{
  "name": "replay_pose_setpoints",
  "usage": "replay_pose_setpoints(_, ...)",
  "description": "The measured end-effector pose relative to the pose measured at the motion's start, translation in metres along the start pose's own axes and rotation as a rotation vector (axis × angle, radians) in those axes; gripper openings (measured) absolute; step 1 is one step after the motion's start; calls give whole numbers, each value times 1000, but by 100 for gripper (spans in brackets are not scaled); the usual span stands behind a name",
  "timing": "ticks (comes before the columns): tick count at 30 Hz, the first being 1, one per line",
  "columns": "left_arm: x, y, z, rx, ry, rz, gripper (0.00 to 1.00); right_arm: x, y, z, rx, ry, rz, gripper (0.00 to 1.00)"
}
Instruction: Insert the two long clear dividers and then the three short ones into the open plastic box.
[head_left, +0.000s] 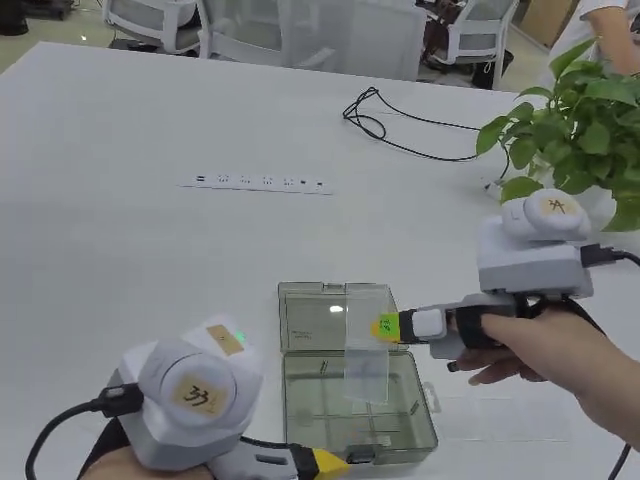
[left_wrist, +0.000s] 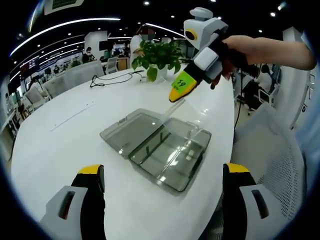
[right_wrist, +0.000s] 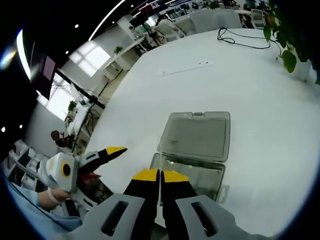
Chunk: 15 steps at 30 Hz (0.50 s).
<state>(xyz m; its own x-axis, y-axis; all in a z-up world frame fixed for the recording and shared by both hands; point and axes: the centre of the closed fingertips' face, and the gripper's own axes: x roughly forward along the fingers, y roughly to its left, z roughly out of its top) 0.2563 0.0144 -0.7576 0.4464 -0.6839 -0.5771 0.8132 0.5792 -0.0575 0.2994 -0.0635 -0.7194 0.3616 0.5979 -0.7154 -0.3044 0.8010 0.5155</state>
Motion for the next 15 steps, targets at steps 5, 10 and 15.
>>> replay_pose_setpoints(5,1,-1,-3,-11,-9,-4,100,0,-13,-6,49,90,-61,2)
replay_pose_setpoints(10,2,-3,-6,-14,-12,-11,100,4,-17,-10,81,160,-98,2)
replay_pose_setpoints(15,2,-5,-12,-16,-6,-22,100,7,-22,-20,139,238,-136,2)
